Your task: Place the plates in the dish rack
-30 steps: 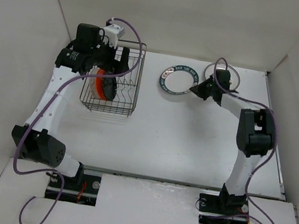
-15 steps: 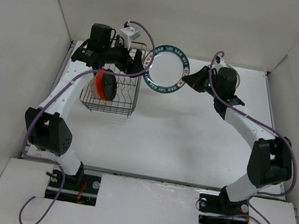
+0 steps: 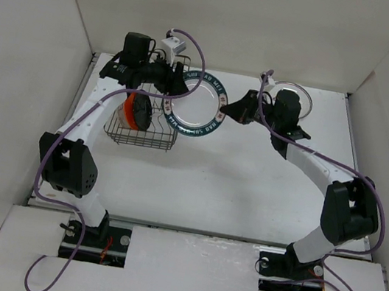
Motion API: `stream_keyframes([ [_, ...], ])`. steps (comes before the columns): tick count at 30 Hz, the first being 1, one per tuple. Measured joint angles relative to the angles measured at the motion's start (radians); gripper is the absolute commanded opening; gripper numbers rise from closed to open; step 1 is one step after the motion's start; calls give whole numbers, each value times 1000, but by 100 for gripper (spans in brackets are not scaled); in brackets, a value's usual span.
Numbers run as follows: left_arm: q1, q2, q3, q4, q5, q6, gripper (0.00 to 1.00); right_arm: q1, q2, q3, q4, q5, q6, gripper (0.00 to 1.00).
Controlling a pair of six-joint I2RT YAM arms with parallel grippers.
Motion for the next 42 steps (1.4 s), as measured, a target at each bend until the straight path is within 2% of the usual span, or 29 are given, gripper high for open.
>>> stream_keyframes([
  [1,0,0,-1,2,0,0,26,2,0,0,2,-7,-4,0],
  [2,0,0,-1,3,-1,2,2,6,0,0,5,-12,-6,0],
  [4,5,-3,-1,-4,66,-16,0,7,4,-2,-3,4,-32,0],
  [5,6,-10,0,-12,83,-17,0,4,14,-2,3,0,-37,3],
  [6,6,-13,1,-13,87,-13,0,3,19,-2,9,-6,-36,24],
  [7,8,-14,1,-16,90,-13,0,4,19,-2,13,-11,-30,74],
  [8,10,-14,1,-17,97,-12,0,7,19,0,18,-7,-21,100],
  [12,27,-15,1,-25,58,-11,0,26,17,7,40,17,-16,100],
  [16,107,-31,2,-27,-34,-43,0,30,4,6,8,79,-25,100],
  [22,216,-114,4,-44,-377,-88,0,24,-16,6,-86,169,-54,100],
  [30,166,-175,4,-80,-754,-104,0,23,-18,6,-168,217,-67,100],
  [35,152,-168,4,-141,-848,-117,0,23,-21,6,-198,233,-68,100],
  [42,131,-161,15,-193,-877,-146,0,23,-25,6,-213,238,-69,100],
])
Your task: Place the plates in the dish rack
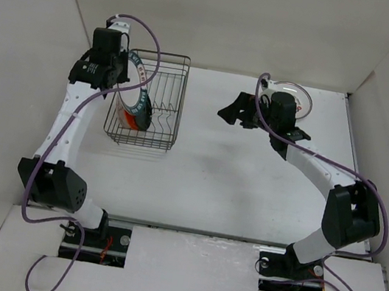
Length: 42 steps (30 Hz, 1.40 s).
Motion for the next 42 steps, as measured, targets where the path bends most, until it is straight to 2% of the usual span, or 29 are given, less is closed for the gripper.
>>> stream_keyframes([
  [10,-89,35,7,-10,-23,-35,0,0,-1,-8,-6,14,-1,100],
  [21,-92,55,7,-9,-73,-51,0,-26,-2,-23,-10,13,-5,100],
  [41,-99,159,3,-4,-9,-55,0,-53,-2,-27,-13,-9,-16,100],
  [42,-102,166,2,-2,-5,-56,3,-54,-1,-27,-13,-10,-16,100],
])
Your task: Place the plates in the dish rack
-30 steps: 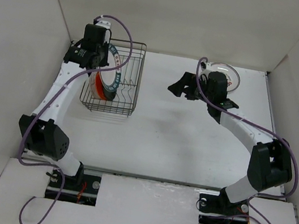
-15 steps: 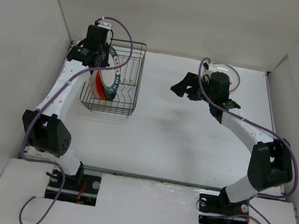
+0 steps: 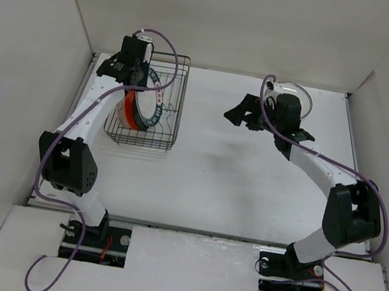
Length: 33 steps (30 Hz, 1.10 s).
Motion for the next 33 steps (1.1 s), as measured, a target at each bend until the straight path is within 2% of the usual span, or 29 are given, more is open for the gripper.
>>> stream_keyframes([
  [1,-3,5,-1,2,2,0,12,-1,0,0,0,-1,0,100],
  [5,-4,19,-5,15,11,-4,23,-11,10,0,0,-3,-1,100],
  [8,-8,19,-5,31,14,-3,43,-27,24,-1,0,-3,-1,100],
  [12,-8,19,-5,38,14,-4,58,-57,29,-13,-1,-3,-5,100],
  [16,-8,19,-5,40,24,-2,59,-102,29,-14,-1,-3,-7,100],
  [20,-8,13,-6,53,51,4,55,-142,29,-23,0,-1,-7,100],
  [25,-11,4,-22,74,87,9,39,-154,29,-34,-1,0,-7,100],
  [29,-14,4,-29,76,110,13,34,-154,29,-46,-2,0,-7,100],
  [33,-15,5,-29,75,137,13,34,-154,29,-51,-4,0,-7,100],
])
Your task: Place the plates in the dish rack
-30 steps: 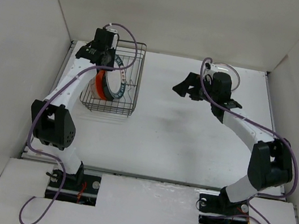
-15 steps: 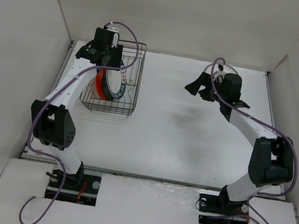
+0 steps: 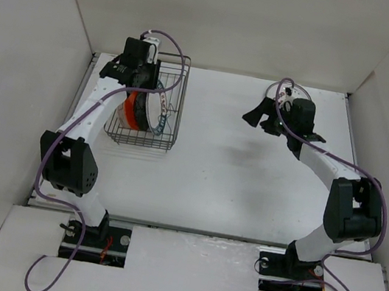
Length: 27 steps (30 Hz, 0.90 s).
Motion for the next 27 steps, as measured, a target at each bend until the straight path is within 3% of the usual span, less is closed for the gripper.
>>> stream_keyframes([
  [5,0,0,0,0,2,0,34,0,0,0,0,-3,0,100],
  [9,0,0,0,0,-8,3,43,-4,0,-4,2,5,4,100],
  [10,0,-2,0,-1,-11,5,58,-11,0,-10,4,15,6,100],
  [13,0,-17,0,-5,-11,19,86,-64,11,-23,6,29,25,100],
  [14,0,-31,0,-8,-7,25,100,-99,23,-28,15,32,38,100],
  [21,0,-204,0,-10,47,80,100,-387,223,-16,57,33,122,100],
  [27,0,-283,4,-15,107,121,100,-440,378,126,76,-24,183,100],
])
